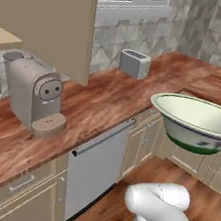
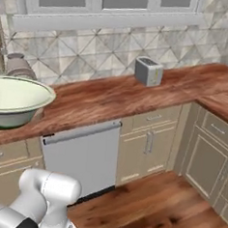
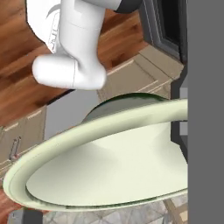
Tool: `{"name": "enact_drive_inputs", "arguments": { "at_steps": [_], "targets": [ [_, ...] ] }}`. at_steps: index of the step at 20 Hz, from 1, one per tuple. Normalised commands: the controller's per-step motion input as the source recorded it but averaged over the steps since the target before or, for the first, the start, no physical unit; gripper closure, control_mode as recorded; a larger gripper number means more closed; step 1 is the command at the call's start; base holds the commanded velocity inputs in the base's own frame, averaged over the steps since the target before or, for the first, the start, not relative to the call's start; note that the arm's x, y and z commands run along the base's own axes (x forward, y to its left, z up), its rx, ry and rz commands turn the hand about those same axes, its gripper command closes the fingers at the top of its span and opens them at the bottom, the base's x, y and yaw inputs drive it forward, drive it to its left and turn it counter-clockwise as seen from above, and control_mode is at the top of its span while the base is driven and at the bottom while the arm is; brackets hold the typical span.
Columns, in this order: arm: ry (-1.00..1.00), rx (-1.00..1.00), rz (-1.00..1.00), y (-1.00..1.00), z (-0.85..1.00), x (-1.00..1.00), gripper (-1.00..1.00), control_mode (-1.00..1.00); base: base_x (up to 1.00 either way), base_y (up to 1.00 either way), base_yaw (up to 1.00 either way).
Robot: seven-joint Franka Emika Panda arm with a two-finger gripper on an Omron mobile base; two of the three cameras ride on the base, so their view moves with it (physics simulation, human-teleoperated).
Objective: Pick up the bowls from the cabinet and place each bowl in front of a stool on the dining counter.
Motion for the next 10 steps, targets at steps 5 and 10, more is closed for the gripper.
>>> {"name": "enact_drive_inputs", "arguments": {
  "at_steps": [5, 10],
  "targets": [
    [0.00, 0.00, 0.00, 0.00, 0.00, 0.00, 1.00, 1.00, 0.03, 0.00, -0.95],
    [0.00, 0.00, 0.00, 0.00, 0.00, 0.00, 1.00, 1.00, 0.02, 0.00, -0.91]
  ]
}}
